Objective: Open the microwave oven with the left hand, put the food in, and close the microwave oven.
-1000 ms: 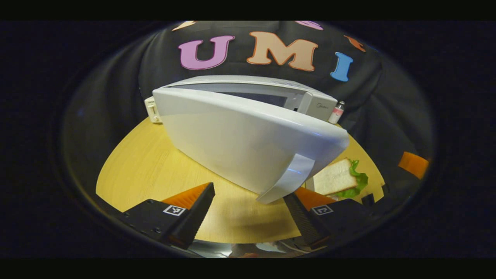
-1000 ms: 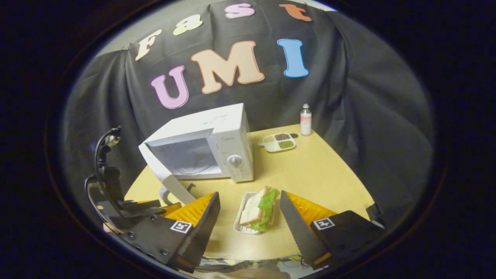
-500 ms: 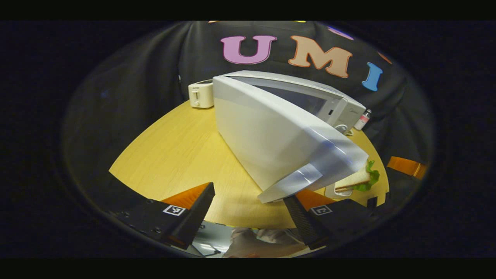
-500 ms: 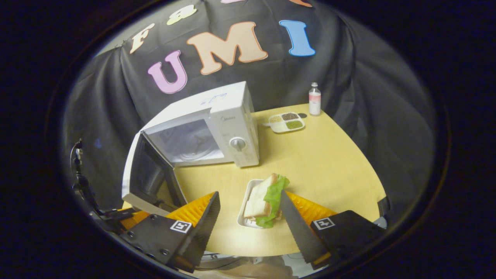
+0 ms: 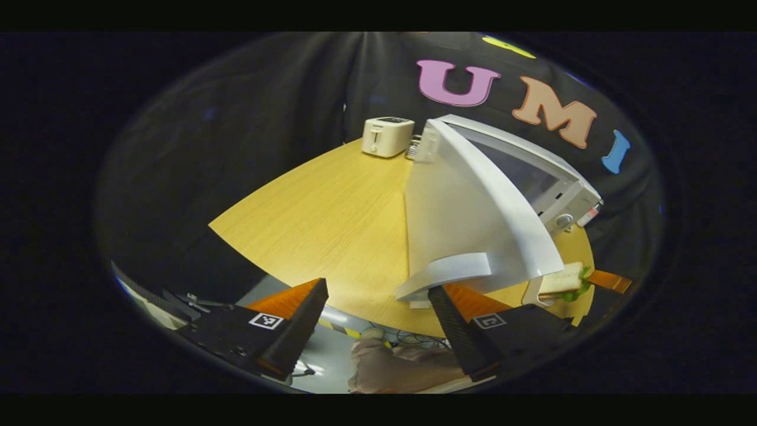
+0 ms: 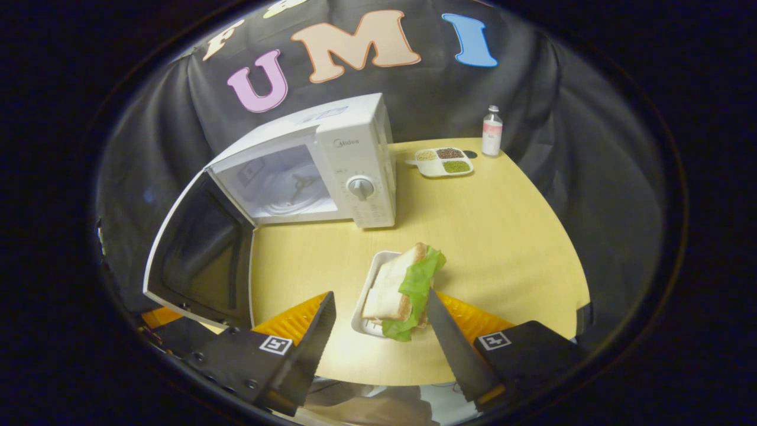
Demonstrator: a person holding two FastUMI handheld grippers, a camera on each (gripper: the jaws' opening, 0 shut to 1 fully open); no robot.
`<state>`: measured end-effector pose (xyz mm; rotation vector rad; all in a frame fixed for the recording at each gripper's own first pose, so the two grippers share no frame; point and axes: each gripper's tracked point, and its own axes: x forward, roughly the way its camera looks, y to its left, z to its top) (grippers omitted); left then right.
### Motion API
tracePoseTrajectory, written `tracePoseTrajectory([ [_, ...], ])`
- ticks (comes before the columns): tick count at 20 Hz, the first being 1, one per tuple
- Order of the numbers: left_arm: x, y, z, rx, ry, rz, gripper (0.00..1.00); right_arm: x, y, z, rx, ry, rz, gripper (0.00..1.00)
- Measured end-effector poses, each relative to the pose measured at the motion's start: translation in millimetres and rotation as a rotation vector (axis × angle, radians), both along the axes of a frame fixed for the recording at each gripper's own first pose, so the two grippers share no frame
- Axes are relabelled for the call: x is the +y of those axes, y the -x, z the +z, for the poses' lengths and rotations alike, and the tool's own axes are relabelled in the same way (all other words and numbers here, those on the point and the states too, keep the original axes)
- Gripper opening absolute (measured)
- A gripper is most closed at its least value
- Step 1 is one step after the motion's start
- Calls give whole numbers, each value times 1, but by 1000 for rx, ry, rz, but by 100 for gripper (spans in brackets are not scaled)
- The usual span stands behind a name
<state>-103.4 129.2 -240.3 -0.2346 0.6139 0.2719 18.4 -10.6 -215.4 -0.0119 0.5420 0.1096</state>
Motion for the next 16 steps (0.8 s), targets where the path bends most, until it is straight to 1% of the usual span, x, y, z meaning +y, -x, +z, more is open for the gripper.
tracePoseTrajectory([
  [1, 8, 5, 0, 2, -7, 19, 99, 0, 0, 0, 2, 1, 1, 89],
  [2, 30, 12, 5, 5, -32, 43, 100, -1, 0, -1, 5, 1, 1, 89],
  [5, 74, 20, 17, -25, -145, 121, 100, -2, -1, -2, 13, -4, -6, 89],
  [6, 88, 21, 21, -37, -159, 157, 100, -3, -2, -4, 18, -7, -8, 89],
  [9, 118, 27, 30, -74, -155, 285, 98, -7, -5, -4, 35, -20, -19, 89],
  [11, 124, 32, 34, -100, -124, 357, 98, -11, -8, -5, 48, -31, -23, 89],
  [13, 123, 41, 41, -135, -113, 412, 96, -17, -10, -8, 75, -37, -31, 89],
  [14, 123, 45, 45, -147, -119, 436, 97, -19, -11, -11, 95, -39, -34, 98],
  [16, 117, 48, 50, -163, -132, 460, 97, -22, -14, -21, 144, -46, -37, 97],
])
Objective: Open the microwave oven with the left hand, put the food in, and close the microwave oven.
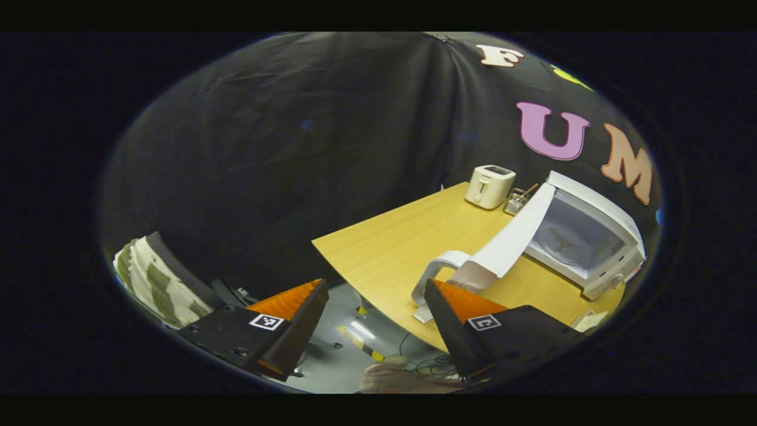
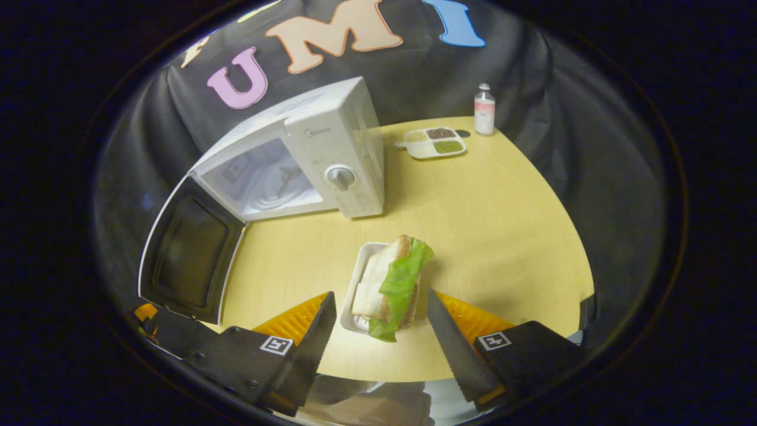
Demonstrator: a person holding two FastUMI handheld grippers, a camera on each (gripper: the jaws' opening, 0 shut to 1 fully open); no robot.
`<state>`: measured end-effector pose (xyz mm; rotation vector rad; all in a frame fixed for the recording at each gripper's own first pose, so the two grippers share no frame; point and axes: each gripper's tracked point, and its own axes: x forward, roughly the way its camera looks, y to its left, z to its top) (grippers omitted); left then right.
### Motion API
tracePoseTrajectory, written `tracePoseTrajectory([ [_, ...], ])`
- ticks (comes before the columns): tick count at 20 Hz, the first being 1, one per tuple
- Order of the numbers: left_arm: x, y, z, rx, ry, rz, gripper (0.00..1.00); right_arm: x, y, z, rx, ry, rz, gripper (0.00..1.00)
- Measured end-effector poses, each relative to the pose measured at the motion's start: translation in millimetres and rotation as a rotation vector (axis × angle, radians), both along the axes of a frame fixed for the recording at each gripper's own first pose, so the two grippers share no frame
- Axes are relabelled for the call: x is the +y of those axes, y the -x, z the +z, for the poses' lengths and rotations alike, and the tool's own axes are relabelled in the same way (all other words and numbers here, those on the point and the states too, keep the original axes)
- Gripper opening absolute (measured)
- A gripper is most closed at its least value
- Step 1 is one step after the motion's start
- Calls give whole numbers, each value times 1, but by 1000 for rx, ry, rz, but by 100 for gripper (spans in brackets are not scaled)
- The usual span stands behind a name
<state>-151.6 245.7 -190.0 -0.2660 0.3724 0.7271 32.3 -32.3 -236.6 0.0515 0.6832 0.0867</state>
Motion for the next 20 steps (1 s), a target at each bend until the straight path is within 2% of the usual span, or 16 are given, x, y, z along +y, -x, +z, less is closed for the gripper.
tracePoseTrajectory([
  [3, -16, 2, 7, -7, -17, -5, 96, -1, -7, -10, 66, -31, 0, 97],
  [4, -34, -1, 8, -13, -21, -20, 93, -1, -9, -13, 83, -48, 0, 89],
  [5, -44, -3, 9, -14, -24, -35, 96, -1, -13, -14, 100, -63, -3, 89],
  [8, -63, -3, 4, -7, 3, -57, 96, -6, -21, -22, 161, -84, -15, 89],
  [9, -70, -5, 5, -12, 16, -59, 93, -8, -25, -25, 180, -86, -18, 89],
  [10, -77, -6, 4, -16, 27, -60, 96, -10, -26, -28, 199, -87, -21, 89],
  [12, -88, -5, 5, -23, 33, -58, 93, -11, -30, -34, 235, -100, -18, 89],
  [13, -93, -5, 7, -27, 35, -58, 96, -10, -32, -38, 257, -107, -17, 89],
  [15, -105, -7, 10, -32, 41, -59, 96, -8, -33, -44, 295, -119, -11, 88],
  [16, -108, -6, 8, -34, 42, -61, 96, -8, -34, -46, 307, -123, -8, 98],
  [17, -112, -5, 8, -31, 46, -64, 93, -8, -37, -50, 316, -127, -10, 98],
  [18, -118, -6, 9, -32, 49, -70, 96, -8, -39, -52, 326, -132, -14, 80],
  [19, -124, -8, 11, -37, 51, -77, 96, -6, -39, -55, 339, -139, -14, 77],
  [20, -129, -10, 13, -43, 48, -89, 93, -7, -39, -56, 352, -145, -16, 95],
])
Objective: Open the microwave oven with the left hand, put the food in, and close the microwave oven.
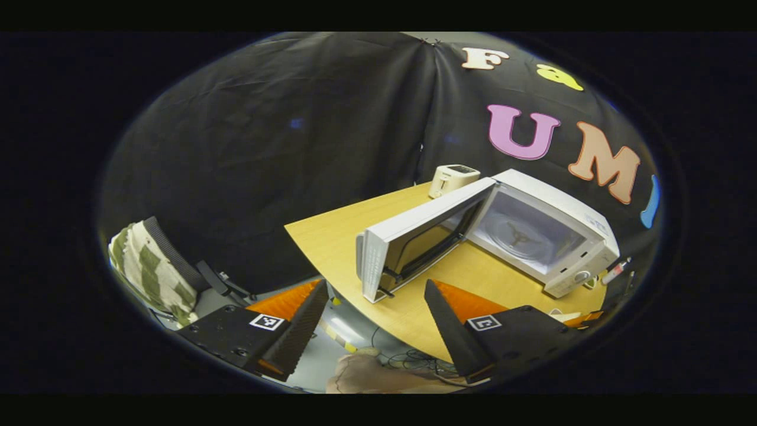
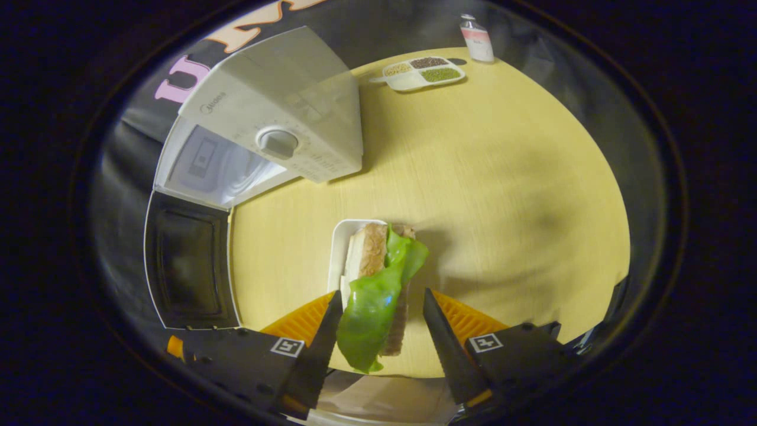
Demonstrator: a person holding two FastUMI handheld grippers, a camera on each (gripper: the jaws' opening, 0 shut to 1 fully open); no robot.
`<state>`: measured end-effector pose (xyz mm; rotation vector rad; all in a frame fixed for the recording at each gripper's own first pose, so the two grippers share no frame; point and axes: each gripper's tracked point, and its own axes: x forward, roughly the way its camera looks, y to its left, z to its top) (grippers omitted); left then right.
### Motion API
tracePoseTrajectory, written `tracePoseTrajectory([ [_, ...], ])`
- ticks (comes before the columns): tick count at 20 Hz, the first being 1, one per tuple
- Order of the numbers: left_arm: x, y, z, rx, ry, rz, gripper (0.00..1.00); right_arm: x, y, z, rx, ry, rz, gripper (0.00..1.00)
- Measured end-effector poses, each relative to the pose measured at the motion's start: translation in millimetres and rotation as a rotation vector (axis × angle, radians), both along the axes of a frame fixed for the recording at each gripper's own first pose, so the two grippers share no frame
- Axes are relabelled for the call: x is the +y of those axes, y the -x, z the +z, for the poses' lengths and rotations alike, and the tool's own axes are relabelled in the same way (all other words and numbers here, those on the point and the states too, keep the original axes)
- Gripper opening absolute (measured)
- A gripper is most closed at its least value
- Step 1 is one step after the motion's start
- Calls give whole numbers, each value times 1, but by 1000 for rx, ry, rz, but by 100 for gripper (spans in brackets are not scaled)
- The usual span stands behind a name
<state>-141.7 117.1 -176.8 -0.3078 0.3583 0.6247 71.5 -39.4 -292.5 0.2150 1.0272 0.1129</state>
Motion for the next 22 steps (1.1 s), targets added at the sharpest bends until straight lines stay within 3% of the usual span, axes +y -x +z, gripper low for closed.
tracePoseTrajectory([
  [1, -6, -3, 2, -4, -8, -14, 96, -2, -1, -2, 11, 3, -5, 85],
  [2, -11, -4, 5, -9, -21, -30, 96, 0, -2, -2, 20, -19, -9, 85],
  [4, -21, -10, 11, -16, -47, -64, 97, 5, -1, -3, 48, -54, -19, 60],
  [5, -28, -14, 11, -13, -55, -81, 96, 7, -1, -4, 61, -63, -24, 66],
  [6, -32, -16, 11, -7, -60, -92, 92, 8, 1, -5, 82, -69, -28, 52],
  [7, -37, -18, 9, 0, -60, -107, 96, 10, 3, -6, 104, -80, -20, 58],
  [8, -43, -20, 9, 5, -61, -121, 92, 10, 3, -5, 112, -85, -15, 58],
  [10, -47, -20, 9, 14, -67, -135, 96, 11, 0, -2, 97, -106, -5, 52],
  [13, -54, -22, 9, 16, -69, -141, 92, 9, 0, 0, 58, -105, 14, 41],
  [14, -57, -20, 8, 23, -66, -140, 92, 9, -3, 2, 39, -114, -8, 48],
  [15, -58, -18, 8, 23, -63, -138, 96, 10, -2, 2, 27, -111, 0, 29],
  [16, -58, -17, 8, 17, -61, -135, 96, 8, -2, 3, 17, -110, 3, 35],
  [17, -58, -17, 9, 16, -60, -132, 96, 7, -3, 6, 6, -111, 6, 27],
  [18, -58, -15, 9, 16, -62, -131, 95, 9, -2, 10, -9, -123, 16, 34],
  [19, -59, -14, 10, 16, -64, -133, 95, 12, -2, 15, -25, -145, 30, 27],
  [20, -60, -16, 11, 15, -68, -140, 95, 14, 0, 21, -43, -158, 39, 35],
  [21, -60, -16, 14, 12, -80, -145, 92, 15, 1, 27, -63, -176, 52, 34],
  [22, -60, -18, 19, 5, -96, -151, 95, 18, 3, 33, -80, -196, 62, 34],
])
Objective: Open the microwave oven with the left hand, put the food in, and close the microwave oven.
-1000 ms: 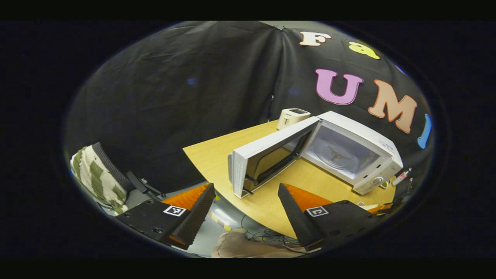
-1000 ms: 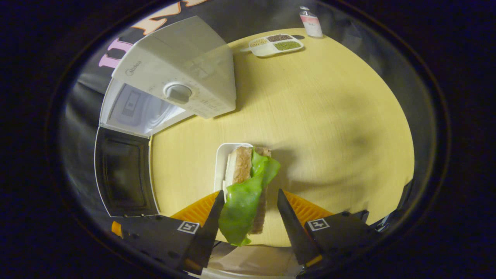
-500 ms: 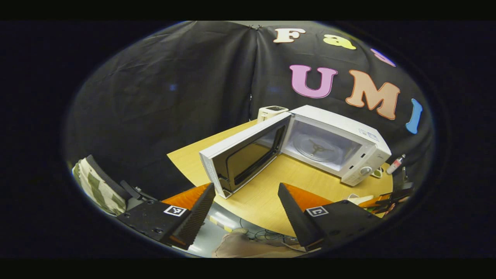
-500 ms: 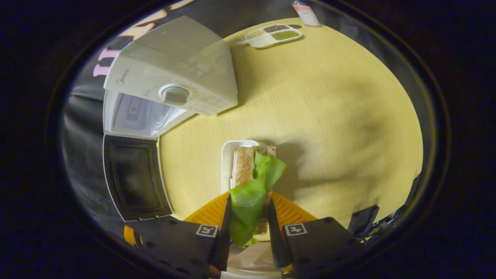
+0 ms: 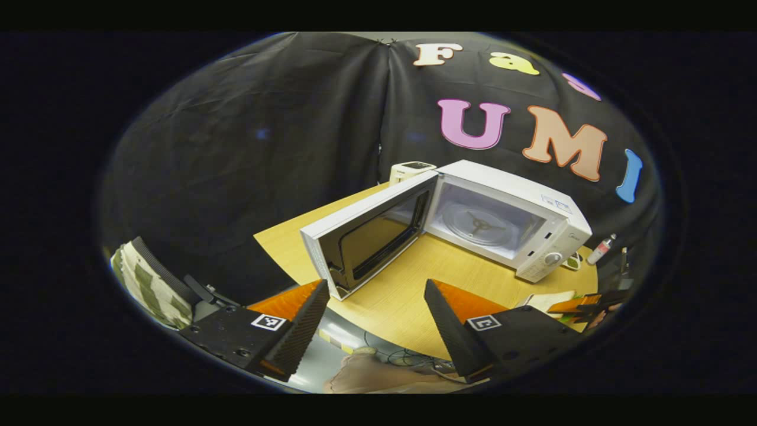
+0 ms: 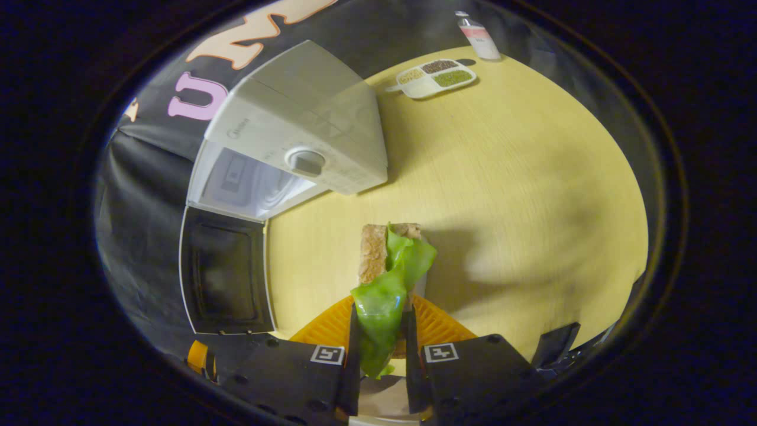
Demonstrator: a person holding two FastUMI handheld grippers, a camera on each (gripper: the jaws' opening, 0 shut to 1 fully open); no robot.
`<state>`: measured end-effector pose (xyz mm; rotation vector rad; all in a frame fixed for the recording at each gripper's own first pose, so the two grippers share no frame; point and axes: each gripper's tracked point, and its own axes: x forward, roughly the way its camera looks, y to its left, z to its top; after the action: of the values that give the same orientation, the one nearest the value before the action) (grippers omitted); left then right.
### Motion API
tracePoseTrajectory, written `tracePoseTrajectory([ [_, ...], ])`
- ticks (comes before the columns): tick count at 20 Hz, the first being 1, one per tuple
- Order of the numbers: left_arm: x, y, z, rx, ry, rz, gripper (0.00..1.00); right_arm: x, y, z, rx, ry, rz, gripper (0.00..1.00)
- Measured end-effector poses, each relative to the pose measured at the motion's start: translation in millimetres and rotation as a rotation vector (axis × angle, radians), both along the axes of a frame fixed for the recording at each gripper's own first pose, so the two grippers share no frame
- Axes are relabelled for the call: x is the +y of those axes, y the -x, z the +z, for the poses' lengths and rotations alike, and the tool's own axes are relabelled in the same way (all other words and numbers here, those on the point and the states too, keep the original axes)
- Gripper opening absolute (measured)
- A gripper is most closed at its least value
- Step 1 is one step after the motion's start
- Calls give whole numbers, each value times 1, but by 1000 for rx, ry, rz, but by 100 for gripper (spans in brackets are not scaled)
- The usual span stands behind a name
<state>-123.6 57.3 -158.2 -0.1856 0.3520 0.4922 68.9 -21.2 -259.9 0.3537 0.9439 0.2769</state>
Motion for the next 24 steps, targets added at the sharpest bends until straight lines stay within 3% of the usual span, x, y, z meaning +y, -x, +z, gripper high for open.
tracePoseTrajectory([
  [4, 0, -14, 14, -35, -28, -44, 95, 12, 15, 17, -64, -37, 26, 34],
  [9, 9, -52, 53, -166, 11, -133, 95, 49, 36, 36, -149, -94, 31, 34],
  [16, 64, -85, 80, -199, -46, -278, 93, 125, 38, 56, -248, -216, -84, 34],
  [24, 132, -99, 74, -193, -28, -341, 92, 216, 21, 76, -334, -361, -146, 34],
])
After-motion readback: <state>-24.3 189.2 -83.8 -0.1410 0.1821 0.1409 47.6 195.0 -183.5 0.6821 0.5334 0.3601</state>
